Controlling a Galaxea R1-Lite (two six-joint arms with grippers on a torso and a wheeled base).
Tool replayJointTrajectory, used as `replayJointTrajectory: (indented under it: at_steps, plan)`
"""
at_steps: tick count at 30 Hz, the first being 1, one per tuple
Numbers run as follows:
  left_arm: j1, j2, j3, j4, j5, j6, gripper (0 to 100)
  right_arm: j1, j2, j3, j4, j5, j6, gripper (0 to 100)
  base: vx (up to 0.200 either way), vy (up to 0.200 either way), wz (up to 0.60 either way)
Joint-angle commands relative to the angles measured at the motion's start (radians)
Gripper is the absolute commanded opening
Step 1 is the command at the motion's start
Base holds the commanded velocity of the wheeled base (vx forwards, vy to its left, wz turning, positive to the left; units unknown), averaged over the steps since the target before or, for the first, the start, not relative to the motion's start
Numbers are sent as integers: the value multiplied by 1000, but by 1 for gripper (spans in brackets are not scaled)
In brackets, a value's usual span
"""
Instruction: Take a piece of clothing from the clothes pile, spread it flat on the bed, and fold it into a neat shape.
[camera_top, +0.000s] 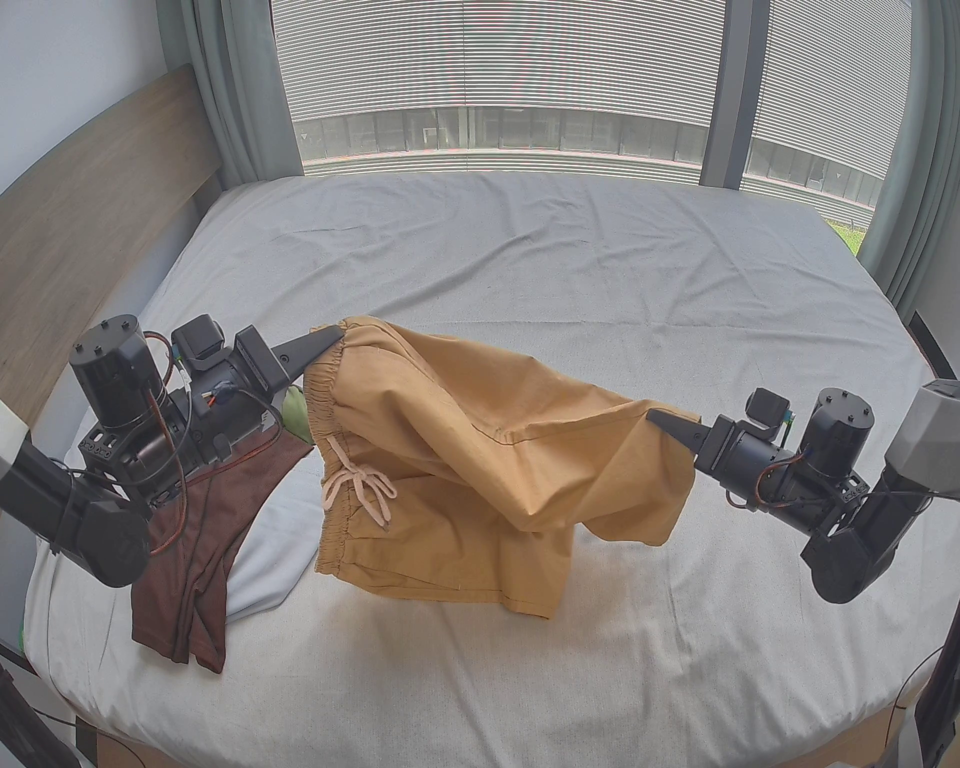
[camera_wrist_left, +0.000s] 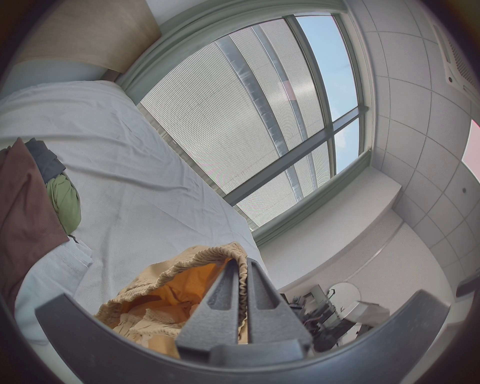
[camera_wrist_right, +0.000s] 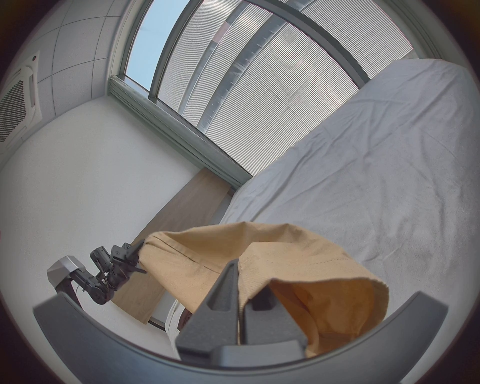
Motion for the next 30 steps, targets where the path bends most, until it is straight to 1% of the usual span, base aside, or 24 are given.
replayJointTrajectory:
  at_steps: [1, 4, 5, 11, 16, 19, 27, 30]
  plan:
    - [24, -14, 37, -5, -35, 38, 0, -16, -101, -5, 28, 0, 0, 0, 0, 0, 0]
    - [27, -19, 55, -17, -47, 57, 0, -27, -119, -8, 36, 0, 0, 0, 0, 0, 0]
    - [27, -19, 71, -41, -58, 68, 0, -33, -141, -10, 39, 0, 0, 0, 0, 0, 0]
    - [38, -25, 86, -99, -68, 68, 0, -53, -185, -24, 70, 0, -1, 0, 0, 0, 0]
    - [42, -54, 94, -100, -72, 66, 0, -68, -212, -28, 74, 0, -1, 0, 0, 0, 0]
    - [42, -74, 100, -100, -87, 66, 0, -71, -238, -33, 85, 0, -1, 0, 0, 0, 0]
    - [55, -92, 118, -100, -93, 66, 0, -82, -360, -47, 163, 0, -3, 0, 0, 0, 0]
    - [67, -94, 131, -106, -113, 68, 0, -82, -394, -56, 194, 0, -3, 0, 0, 0, 0]
